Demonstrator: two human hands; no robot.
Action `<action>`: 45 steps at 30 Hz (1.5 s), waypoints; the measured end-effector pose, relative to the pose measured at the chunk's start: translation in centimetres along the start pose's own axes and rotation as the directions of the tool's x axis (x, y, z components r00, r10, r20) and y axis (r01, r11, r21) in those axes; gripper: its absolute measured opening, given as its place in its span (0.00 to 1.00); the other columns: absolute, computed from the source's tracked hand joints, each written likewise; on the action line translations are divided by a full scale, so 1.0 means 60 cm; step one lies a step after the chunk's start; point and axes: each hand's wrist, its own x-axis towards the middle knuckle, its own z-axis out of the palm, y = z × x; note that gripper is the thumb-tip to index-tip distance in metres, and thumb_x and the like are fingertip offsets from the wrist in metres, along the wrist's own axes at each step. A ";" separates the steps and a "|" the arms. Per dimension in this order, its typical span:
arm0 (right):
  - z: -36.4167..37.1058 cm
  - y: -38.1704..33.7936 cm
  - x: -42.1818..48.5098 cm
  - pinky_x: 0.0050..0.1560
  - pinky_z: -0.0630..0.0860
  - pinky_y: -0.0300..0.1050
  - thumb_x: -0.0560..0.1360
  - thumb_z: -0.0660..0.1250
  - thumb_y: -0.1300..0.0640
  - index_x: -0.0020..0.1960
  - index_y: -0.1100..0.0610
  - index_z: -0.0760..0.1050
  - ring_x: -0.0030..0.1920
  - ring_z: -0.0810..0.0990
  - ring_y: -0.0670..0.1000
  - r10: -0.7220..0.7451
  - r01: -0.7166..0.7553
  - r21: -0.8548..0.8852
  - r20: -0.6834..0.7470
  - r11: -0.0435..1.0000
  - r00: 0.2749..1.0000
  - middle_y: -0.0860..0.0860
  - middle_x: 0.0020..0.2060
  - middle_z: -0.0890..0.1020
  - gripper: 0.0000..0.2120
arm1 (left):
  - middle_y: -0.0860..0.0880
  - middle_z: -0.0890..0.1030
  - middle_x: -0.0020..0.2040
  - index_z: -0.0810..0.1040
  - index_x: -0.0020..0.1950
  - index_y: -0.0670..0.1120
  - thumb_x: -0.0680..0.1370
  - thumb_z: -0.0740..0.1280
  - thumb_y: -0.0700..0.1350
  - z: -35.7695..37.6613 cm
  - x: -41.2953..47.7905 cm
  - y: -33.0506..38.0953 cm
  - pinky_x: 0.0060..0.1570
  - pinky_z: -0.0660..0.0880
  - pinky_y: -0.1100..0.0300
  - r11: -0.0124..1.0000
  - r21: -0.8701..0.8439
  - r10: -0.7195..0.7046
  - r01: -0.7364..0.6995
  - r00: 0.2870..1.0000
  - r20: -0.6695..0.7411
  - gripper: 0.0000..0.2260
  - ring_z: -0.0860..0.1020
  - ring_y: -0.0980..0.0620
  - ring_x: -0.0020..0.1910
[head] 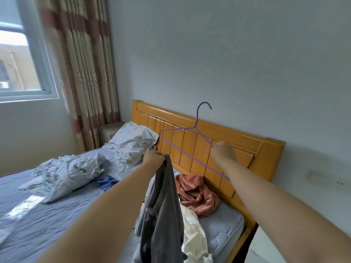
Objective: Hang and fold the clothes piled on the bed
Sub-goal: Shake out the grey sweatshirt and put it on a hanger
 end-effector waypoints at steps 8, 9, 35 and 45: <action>-0.020 -0.002 0.047 0.50 0.76 0.49 0.77 0.61 0.61 0.52 0.56 0.80 0.49 0.79 0.57 -0.124 0.125 -0.006 -0.180 0.992 0.976 0.54 0.47 0.82 0.10 | 0.44 0.73 0.34 0.70 0.33 0.44 0.73 0.66 0.43 0.018 0.022 0.044 0.39 0.72 0.57 0.997 -0.052 -0.071 0.064 0.989 -0.131 0.10 0.73 0.47 0.36; -0.023 0.001 0.052 0.55 0.74 0.50 0.77 0.61 0.62 0.53 0.55 0.79 0.52 0.79 0.57 -0.124 0.128 0.007 -0.185 0.992 0.975 0.53 0.47 0.82 0.11 | 0.44 0.75 0.34 0.70 0.34 0.44 0.73 0.67 0.43 0.020 0.028 0.047 0.40 0.73 0.56 0.994 -0.074 -0.085 0.075 0.987 -0.138 0.10 0.74 0.47 0.37; -0.073 0.164 0.091 0.52 0.69 0.53 0.75 0.58 0.33 0.27 0.53 0.65 0.34 0.71 0.55 0.079 -0.053 0.158 -0.161 0.986 0.984 0.49 0.26 0.70 0.28 | 0.49 0.73 0.38 0.67 0.33 0.50 0.77 0.65 0.41 0.047 0.079 0.051 0.48 0.76 0.56 0.991 -0.029 -0.136 0.133 0.976 -0.168 0.14 0.73 0.50 0.40; -0.123 0.249 0.062 0.58 0.65 0.54 0.77 0.56 0.35 0.34 0.55 0.71 0.40 0.74 0.55 0.063 -0.115 -0.128 -0.353 0.985 0.933 0.49 0.30 0.74 0.25 | 0.48 0.70 0.29 0.70 0.30 0.45 0.73 0.67 0.44 0.134 0.032 0.097 0.34 0.70 0.59 0.964 0.264 0.027 -0.020 0.999 -0.022 0.13 0.70 0.50 0.30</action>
